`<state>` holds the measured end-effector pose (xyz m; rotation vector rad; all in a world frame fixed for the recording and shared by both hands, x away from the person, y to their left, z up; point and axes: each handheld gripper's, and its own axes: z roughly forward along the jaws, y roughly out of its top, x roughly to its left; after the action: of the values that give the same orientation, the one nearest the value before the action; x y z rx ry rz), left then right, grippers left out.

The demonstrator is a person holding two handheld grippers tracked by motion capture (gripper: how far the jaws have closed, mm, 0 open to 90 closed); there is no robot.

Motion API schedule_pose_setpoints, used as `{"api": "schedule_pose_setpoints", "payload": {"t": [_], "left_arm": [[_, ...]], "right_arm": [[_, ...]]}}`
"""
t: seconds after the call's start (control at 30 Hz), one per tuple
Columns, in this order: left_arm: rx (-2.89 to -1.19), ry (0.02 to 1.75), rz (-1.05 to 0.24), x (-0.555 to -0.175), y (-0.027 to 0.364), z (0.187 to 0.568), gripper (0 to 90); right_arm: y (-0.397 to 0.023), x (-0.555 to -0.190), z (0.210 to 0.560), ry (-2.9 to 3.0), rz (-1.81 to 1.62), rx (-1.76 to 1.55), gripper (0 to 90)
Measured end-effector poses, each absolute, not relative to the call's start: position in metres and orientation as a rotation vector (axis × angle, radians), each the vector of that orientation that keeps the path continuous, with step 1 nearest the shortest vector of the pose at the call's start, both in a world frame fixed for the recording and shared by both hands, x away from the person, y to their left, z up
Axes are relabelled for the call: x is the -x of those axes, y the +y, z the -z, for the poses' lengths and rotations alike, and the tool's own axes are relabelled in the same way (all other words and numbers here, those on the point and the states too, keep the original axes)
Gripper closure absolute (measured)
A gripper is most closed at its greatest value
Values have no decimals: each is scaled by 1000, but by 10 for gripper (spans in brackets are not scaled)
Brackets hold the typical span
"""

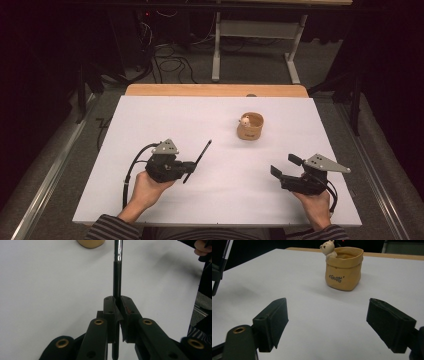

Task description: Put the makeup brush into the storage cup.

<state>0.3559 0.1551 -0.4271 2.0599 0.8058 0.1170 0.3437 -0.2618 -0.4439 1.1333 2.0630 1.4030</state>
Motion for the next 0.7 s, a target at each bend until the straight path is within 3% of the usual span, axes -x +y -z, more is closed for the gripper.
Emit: {"api": "schedule_pose_setpoints", "payload": {"t": [0.7], "left_arm": [[-2050, 768, -124, -355, 147, 429, 836]], "right_arm": [[-235, -341, 433, 2136, -1440, -1007, 260]]}}
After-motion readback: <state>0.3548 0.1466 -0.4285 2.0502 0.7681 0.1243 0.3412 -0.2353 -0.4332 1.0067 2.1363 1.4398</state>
